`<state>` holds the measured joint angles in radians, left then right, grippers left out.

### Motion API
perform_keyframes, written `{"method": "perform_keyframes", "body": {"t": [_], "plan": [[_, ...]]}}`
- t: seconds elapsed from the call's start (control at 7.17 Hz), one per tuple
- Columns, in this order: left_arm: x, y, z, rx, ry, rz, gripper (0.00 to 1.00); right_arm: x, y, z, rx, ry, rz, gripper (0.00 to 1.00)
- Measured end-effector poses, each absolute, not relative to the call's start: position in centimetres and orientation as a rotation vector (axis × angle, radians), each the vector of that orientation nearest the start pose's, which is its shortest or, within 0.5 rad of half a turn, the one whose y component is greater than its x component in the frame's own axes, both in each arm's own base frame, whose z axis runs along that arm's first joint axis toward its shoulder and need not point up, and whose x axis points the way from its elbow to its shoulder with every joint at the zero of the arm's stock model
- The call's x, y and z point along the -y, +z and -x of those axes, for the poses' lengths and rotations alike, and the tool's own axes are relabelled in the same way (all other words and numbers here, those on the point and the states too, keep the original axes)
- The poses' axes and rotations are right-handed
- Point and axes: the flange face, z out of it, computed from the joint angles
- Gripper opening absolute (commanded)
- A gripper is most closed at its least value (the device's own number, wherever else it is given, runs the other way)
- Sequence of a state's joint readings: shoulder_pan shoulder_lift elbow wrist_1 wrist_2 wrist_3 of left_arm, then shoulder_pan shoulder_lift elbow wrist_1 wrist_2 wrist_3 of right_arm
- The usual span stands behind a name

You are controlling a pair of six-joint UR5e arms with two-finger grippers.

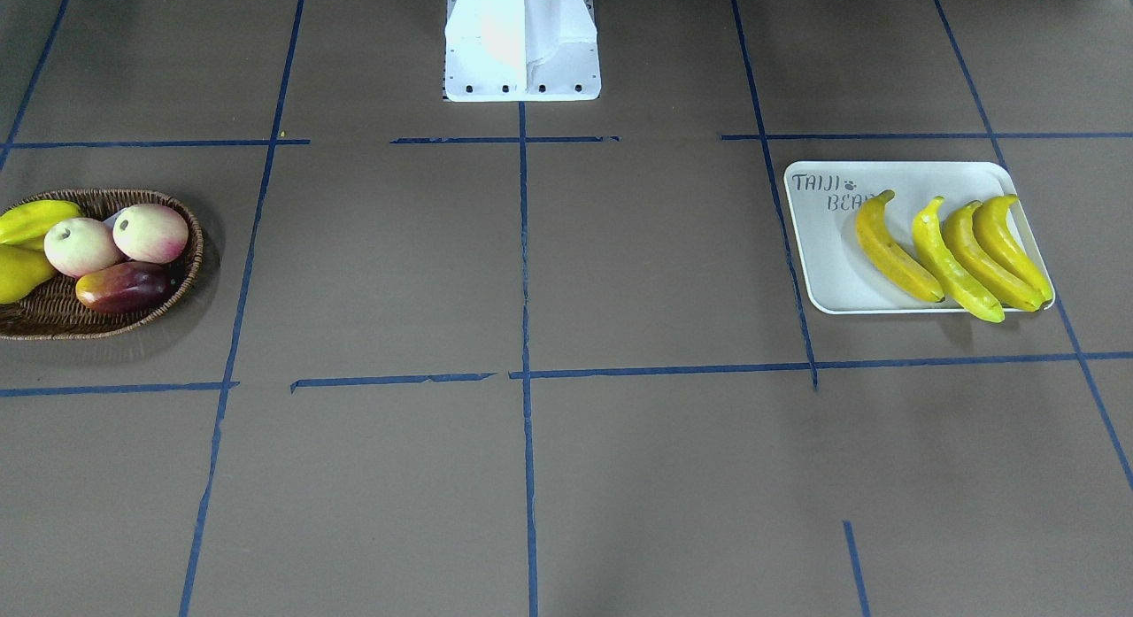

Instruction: Transfer all bananas from basket to plate

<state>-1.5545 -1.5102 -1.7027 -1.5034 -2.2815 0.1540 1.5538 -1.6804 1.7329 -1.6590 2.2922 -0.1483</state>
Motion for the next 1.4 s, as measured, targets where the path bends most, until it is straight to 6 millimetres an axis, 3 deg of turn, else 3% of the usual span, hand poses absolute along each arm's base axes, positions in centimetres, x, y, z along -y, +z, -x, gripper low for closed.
{"method": "perform_keyframes", "body": {"t": [0.42,1.4], "plan": [[46.2,63.4,6.2,-0.715,0.158,-0.050,1.00,43.1,65.6,-6.1,0.728,-0.125,0.017,0.99],[44.6,64.8,6.1,-0.717,0.152,-0.025,1.00,43.4,65.1,-6.0,0.728,-0.131,-0.003,0.99]]}}
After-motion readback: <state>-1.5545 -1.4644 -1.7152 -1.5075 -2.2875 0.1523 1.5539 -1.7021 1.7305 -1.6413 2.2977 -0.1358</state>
